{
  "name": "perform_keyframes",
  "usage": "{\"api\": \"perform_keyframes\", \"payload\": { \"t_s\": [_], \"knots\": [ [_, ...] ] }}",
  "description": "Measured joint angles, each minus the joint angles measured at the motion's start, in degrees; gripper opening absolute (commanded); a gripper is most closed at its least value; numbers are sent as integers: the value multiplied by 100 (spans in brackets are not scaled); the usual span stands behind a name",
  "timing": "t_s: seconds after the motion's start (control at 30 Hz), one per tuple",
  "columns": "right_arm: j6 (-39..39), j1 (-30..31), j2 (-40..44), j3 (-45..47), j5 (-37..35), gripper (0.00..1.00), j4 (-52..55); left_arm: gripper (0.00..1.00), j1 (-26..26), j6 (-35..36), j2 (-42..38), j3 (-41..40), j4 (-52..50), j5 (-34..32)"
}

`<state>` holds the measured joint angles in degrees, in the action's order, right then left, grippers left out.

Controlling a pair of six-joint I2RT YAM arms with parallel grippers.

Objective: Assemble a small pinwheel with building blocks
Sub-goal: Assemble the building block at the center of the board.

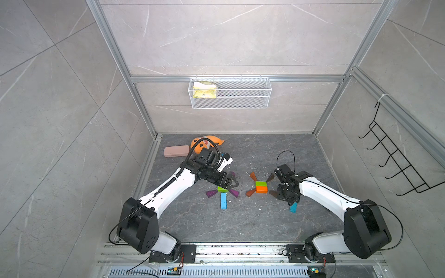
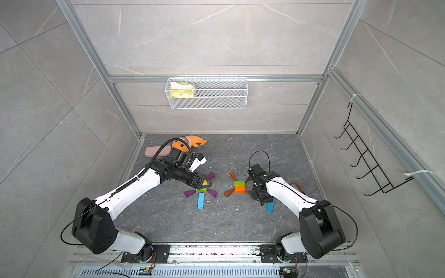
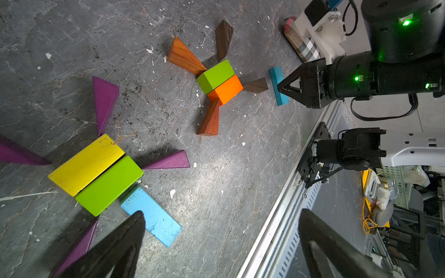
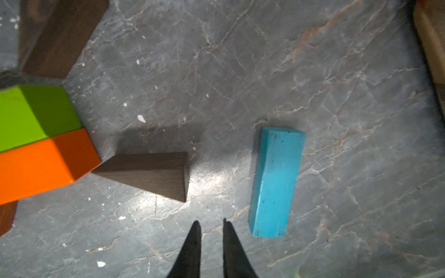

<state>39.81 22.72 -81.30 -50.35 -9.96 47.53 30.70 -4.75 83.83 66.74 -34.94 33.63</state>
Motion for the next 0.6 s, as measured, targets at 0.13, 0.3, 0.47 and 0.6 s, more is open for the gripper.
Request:
{"api": "perform_keyframes", "payload": {
  "t_s": [0.13, 0.3, 0.47, 0.6],
  "knots": [
    [-63, -87, -4, 0, -33, 20, -7, 100, 0, 2, 0, 0, 0, 0],
    [-197, -195, -166, 46, -11, 23, -212, 100, 0, 2, 0, 0, 0, 0],
    [-361, -284, -417, 90, 57, 24, -505, 100, 0, 2, 7, 0, -2, 2],
    [-437, -293, -507, 90, 79, 25, -651, 100, 0, 4, 63, 0, -4, 0]
  ]
}}
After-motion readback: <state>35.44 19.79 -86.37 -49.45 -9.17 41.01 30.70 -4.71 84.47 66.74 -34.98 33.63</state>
